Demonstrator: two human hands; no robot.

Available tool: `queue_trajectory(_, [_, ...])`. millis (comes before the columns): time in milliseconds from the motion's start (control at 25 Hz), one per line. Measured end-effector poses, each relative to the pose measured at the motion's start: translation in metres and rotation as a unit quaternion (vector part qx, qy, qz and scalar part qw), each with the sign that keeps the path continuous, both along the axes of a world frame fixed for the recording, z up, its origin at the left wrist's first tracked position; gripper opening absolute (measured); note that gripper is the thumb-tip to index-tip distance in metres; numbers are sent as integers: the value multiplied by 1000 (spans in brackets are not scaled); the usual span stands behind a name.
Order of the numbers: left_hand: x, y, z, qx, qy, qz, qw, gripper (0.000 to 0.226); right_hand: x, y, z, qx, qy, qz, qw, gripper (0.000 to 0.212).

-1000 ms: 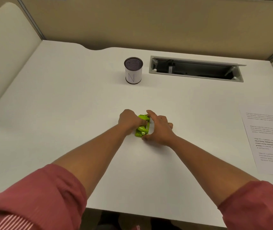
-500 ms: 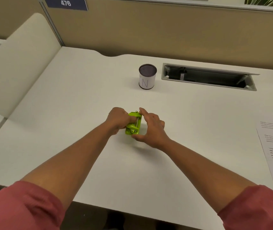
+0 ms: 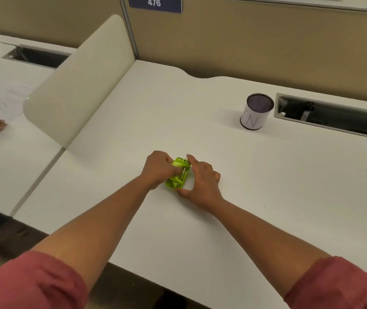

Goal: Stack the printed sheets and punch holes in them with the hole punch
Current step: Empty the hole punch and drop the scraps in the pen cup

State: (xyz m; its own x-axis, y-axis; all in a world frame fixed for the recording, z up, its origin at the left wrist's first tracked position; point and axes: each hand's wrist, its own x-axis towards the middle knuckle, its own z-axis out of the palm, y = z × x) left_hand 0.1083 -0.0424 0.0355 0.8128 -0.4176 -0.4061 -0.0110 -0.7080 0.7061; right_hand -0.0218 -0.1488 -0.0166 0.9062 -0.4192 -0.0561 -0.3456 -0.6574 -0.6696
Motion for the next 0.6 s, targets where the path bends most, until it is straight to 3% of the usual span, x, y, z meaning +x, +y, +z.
queue_trajectory(600, [56, 35, -13, 34, -5, 24, 999, 23, 63, 34, -15, -47, 24, -3, 999, 112])
